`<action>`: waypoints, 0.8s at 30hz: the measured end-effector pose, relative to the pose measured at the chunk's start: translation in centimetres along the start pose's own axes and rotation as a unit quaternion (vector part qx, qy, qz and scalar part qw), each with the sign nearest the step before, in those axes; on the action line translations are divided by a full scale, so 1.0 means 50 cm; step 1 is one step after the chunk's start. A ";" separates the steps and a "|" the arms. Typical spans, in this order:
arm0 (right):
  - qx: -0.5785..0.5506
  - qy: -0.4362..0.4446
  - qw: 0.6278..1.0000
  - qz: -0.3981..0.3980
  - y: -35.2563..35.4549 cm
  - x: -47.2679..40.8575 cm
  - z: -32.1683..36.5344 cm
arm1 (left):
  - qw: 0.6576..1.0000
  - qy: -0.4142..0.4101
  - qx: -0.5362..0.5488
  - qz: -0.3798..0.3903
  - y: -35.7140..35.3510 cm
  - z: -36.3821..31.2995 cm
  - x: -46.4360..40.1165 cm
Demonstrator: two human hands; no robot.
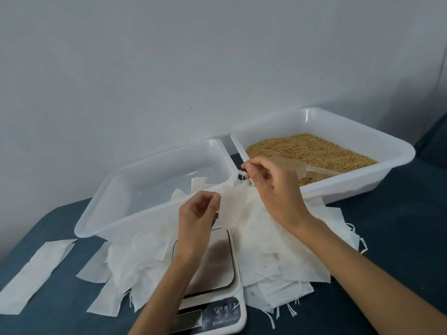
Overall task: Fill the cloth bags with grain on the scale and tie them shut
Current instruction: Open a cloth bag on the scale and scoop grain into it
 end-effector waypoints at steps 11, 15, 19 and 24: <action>-0.001 0.007 1.000 -0.027 0.010 0.003 0.008 | 0.986 0.119 0.075 0.088 -0.080 0.032 -0.005; 0.019 0.019 0.999 -0.017 -0.001 0.005 0.014 | 0.988 0.080 0.122 0.055 -0.045 0.014 -0.005; -0.017 0.016 0.998 0.061 -0.027 0.008 0.016 | 0.959 0.027 0.258 0.111 -0.021 -0.012 -0.006; -0.261 -0.113 0.933 0.220 -0.094 0.018 -0.016 | 0.935 0.046 0.338 0.099 0.006 -0.007 0.002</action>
Point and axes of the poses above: each hand's wrist, its own x-axis away from the middle knuckle, its own y-axis out of the back of the hand, z = x × y, the point moved 6 cm from there along -x, towards the middle knuckle, and after that the axes turned 15 degrees about z, right-handed, at the moved point
